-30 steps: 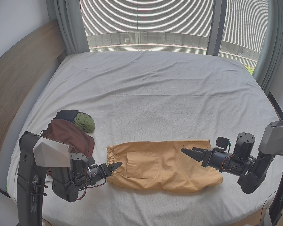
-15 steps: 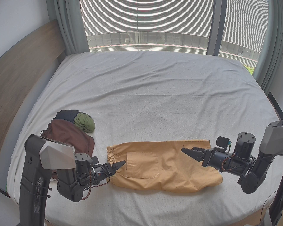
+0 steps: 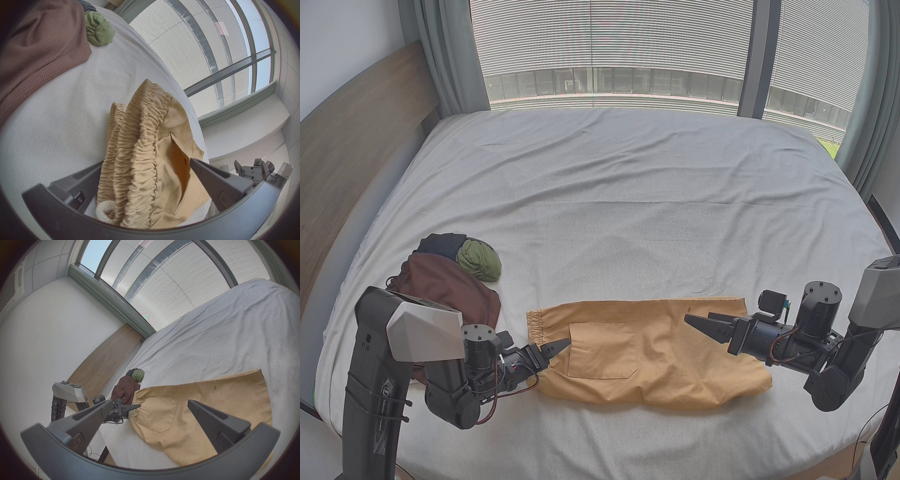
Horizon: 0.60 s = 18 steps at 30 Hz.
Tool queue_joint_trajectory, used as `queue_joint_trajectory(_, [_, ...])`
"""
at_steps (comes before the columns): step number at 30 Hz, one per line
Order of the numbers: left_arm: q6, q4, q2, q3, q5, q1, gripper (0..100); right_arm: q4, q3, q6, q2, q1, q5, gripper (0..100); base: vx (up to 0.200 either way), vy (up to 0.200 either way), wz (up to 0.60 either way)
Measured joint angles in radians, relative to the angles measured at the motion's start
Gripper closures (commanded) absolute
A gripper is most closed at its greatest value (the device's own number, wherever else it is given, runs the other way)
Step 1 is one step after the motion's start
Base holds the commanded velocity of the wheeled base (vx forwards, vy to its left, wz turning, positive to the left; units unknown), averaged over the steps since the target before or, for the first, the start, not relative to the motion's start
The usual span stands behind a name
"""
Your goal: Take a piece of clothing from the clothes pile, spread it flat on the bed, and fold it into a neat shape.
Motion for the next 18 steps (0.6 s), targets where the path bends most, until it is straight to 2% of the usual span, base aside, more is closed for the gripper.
queue_joint_trajectory(1, [-0.001, 0.0, 0.0, -0.001, 0.0, -0.001, 0, 0.0, 0.0, 0.0, 0.0, 0.0, 0.0, 0, 0.0, 0.0, 0.0])
queue_joint_trajectory(2, [-0.002, 0.0, 0.0, -0.003, 0.0, -0.002, 100, 0.0, 0.0, 0.0, 0.0, 0.0, 0.0, 0, 0.0, 0.0, 0.0])
queue_joint_trajectory(18, [0.003, -0.003, -0.034, 0.017, 0.036, 0.016, 100, 0.0, 0.001, 0.0, 0.002, -0.004, 0.0, 0, 0.0, 0.0, 0.0])
